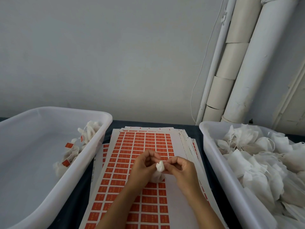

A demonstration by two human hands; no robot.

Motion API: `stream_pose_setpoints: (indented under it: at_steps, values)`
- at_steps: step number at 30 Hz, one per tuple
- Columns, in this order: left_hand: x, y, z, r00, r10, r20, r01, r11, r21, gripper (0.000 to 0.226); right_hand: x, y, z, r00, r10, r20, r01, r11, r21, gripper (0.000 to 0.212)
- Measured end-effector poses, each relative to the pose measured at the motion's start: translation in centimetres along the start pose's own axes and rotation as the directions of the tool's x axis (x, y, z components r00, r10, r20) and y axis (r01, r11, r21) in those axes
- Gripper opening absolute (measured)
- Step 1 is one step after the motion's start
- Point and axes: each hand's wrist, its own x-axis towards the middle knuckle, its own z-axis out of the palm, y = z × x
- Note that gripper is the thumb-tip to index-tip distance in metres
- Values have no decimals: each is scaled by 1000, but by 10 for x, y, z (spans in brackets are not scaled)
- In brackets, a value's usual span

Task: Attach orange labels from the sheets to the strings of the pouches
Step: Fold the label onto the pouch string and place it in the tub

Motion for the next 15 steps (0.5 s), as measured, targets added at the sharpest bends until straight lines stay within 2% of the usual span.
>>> stream_pose_setpoints:
  at_steps: [5,9,12,15]
  values:
    - [-1,-1,1,999,7,40,-7,1000,-2,15,-1,-1,3,1000,28,-12,-27,998,61,4]
    - [-2,-2,1,998,21,63,-20,1000,-18,16,-1,-3,-2,997,59,54,-64,992,109,18]
    - [0,-4,0,999,-5,50,8,999,-51,13,-2,-5,-4,990,80,117,-92,991,101,21]
    - [0,-5,-1,998,-19,58,23,997,-71,11,-3,-6,-3,992,64,110,-72,994,77,20]
